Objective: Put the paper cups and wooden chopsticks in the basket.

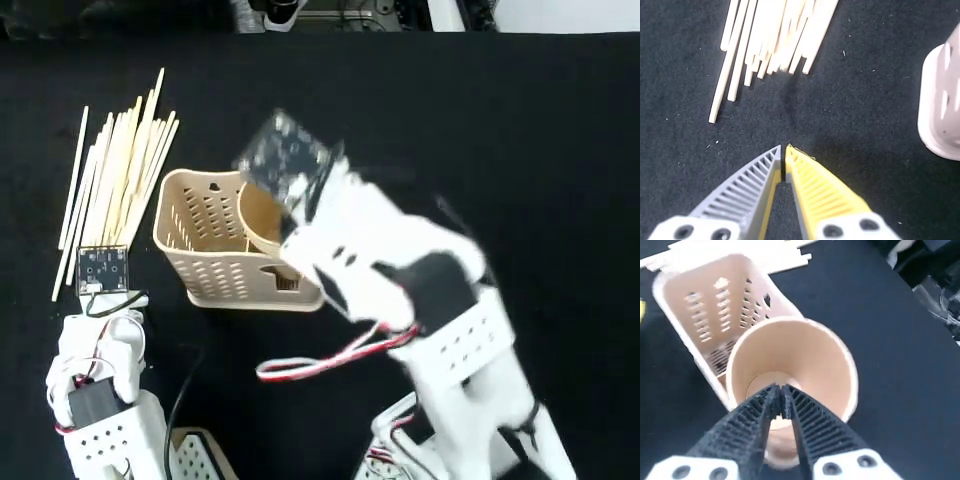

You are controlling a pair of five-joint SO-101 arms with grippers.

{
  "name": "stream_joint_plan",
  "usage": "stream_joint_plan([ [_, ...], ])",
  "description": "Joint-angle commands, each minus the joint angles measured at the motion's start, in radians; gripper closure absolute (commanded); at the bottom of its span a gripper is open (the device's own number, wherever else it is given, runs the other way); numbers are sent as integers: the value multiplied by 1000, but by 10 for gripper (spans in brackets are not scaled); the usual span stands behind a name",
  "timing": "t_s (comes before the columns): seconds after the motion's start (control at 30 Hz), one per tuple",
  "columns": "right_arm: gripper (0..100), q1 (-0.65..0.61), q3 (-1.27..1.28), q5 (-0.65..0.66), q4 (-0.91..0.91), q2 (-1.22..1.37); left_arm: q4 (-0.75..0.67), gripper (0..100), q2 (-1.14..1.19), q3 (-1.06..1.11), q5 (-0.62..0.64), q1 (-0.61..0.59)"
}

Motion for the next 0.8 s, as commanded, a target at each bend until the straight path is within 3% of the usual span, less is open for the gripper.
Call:
stream_joint_plan([
  [0.0,985,11,466,66,-253,-154,-8,966,-6,18,-6,7],
  [0.23,985,43,435,94,-221,-220,-8,966,-6,18,-6,10],
  [0.53,985,46,22,95,-144,-232,-8,966,-6,18,-6,10],
  [0.77,985,-5,-317,94,63,-239,9,966,-6,-10,-6,-1],
])
